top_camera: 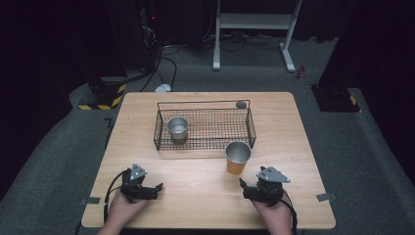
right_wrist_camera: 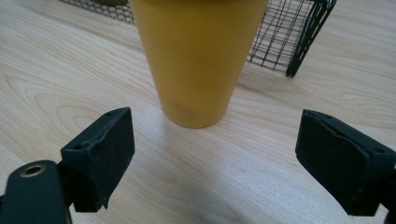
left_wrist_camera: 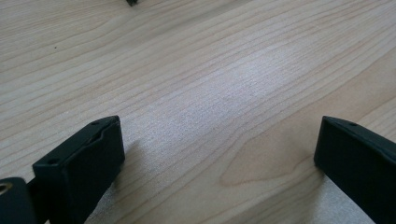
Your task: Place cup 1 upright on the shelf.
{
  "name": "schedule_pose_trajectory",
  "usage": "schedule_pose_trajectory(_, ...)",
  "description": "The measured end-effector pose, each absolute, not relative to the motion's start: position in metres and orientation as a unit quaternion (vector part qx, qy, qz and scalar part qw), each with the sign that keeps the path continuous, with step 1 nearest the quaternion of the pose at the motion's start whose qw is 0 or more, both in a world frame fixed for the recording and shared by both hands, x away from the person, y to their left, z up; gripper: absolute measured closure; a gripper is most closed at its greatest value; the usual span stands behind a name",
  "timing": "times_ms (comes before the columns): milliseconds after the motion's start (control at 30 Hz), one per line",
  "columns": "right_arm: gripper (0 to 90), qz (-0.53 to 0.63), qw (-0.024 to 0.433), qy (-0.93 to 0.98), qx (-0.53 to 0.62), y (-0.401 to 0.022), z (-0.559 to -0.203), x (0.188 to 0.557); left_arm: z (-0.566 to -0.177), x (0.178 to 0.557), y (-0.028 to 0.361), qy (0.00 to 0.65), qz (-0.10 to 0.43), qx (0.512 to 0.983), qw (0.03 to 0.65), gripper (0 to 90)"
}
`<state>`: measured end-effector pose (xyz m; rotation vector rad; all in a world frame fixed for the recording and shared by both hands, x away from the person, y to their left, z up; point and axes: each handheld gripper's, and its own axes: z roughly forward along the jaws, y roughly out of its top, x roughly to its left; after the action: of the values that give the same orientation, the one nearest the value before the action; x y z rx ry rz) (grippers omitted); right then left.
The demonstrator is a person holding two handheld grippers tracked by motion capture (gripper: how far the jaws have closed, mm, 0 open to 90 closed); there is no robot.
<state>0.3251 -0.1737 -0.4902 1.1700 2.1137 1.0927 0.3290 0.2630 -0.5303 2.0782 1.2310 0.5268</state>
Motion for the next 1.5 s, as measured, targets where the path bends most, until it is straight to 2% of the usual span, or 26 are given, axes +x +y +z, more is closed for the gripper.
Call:
schedule_pose_trajectory(900,10.3,0.431,0.25,0.761,0.417,-0.159,-0.477,0.321,-0.53,0.329,0.263,0.472,0.201,0.793,0.328,2.1)
schedule_pose_trajectory(1500,9.8,0.434,0.246,0.753,0.43,-0.149,-0.479,0.345,-0.53,0.328,0.262,0.477,0.2,0.79,0.329,2.1)
